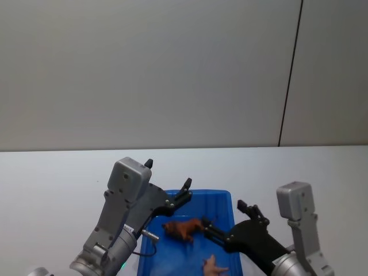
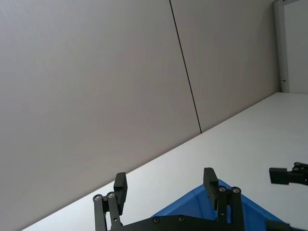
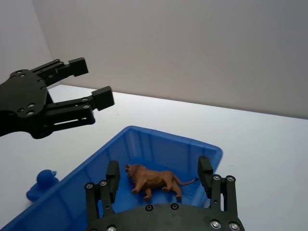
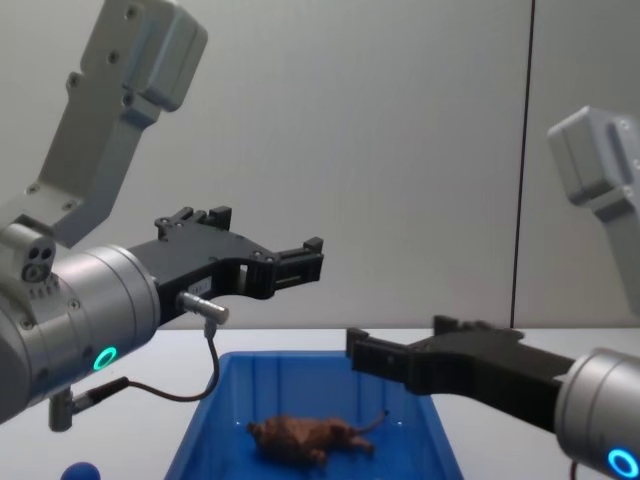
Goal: Pick up the two dolls from the table and place them into the box.
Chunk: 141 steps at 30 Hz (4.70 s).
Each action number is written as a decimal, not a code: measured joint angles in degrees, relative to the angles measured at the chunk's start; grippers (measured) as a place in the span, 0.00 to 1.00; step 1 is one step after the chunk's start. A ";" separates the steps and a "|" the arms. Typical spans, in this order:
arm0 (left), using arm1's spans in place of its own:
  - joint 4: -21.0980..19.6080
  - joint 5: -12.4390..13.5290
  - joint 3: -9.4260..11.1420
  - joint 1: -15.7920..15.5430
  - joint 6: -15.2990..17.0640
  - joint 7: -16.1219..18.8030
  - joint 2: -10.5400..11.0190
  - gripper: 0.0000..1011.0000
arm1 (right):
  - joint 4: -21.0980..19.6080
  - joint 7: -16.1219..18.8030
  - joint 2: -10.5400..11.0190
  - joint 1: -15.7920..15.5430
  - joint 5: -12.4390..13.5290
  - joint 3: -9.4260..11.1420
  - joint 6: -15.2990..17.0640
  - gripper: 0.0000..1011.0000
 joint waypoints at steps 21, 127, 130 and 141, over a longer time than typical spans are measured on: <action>0.00 0.00 0.00 0.00 0.00 0.00 0.00 0.99 | -7.93 -15.06 3.73 -8.05 -2.69 1.27 -3.53 0.99; 2.80 -16.96 -6.93 9.63 15.74 3.86 7.52 0.64 | -12.37 -23.00 6.13 -13.24 -2.95 2.34 -4.51 0.99; 3.07 -17.25 -6.97 9.79 15.36 3.86 7.39 0.54 | -12.37 -23.00 6.13 -13.24 -2.95 2.34 -4.51 0.99; 3.36 -17.59 -7.09 10.35 13.98 3.93 7.09 0.31 | -12.37 -23.00 6.13 -13.24 -2.95 2.34 -4.51 0.99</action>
